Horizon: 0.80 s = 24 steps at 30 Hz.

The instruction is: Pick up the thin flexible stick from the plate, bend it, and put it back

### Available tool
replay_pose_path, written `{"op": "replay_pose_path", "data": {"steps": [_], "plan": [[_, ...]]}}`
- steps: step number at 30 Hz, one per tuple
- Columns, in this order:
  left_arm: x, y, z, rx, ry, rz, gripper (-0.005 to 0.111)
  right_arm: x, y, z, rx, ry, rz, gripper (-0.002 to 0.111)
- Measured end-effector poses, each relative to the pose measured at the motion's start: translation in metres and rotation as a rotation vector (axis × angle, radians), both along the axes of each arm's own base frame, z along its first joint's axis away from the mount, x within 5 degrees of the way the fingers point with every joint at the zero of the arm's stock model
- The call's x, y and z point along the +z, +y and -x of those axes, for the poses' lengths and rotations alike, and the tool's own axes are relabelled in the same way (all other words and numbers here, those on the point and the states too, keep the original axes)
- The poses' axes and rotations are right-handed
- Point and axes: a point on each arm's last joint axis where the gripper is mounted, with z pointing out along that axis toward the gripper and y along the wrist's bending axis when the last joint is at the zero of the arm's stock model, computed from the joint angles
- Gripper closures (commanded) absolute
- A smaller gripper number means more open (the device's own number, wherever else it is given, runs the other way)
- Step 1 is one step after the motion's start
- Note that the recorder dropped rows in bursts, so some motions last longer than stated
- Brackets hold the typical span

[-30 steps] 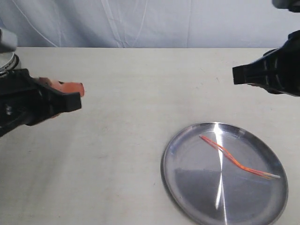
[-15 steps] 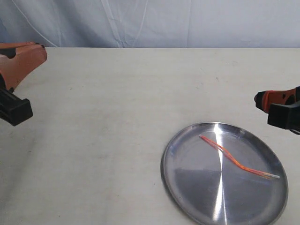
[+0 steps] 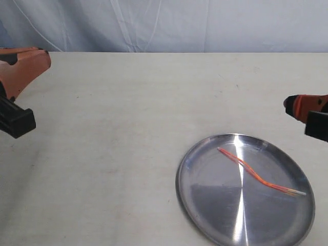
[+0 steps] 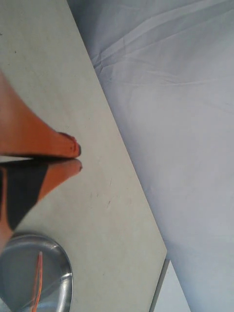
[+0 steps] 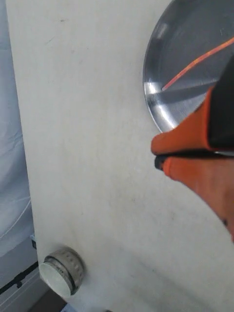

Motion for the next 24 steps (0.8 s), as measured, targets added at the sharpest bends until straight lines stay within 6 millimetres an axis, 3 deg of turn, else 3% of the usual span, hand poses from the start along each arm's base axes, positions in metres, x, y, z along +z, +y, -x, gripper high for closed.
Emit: {"op": "replay_pose_path", "data": {"steps": [5,10,13,17,24], "plan": [[0.0,0.0,0.0,0.0,0.0,0.0,0.107,0.013,-0.014,0.016,-0.028,-0.119,-0.022,0.108],[0.0,0.0,0.0,0.0,0.0,0.0,0.107,0.02,-0.043,0.03,-0.232,-0.288,0.061,0.108],[0.0,0.0,0.0,0.0,0.0,0.0,0.107,0.01,-0.056,0.042,-0.375,-0.333,0.092,0.108],[0.0,0.0,0.0,0.0,0.0,0.0,0.107,-0.019,-0.065,0.052,-0.504,-0.334,0.136,0.108],[0.0,0.0,0.0,0.0,-0.001,-0.001,0.107,-0.056,-0.068,0.052,-0.532,-0.259,0.179,0.108]]}}
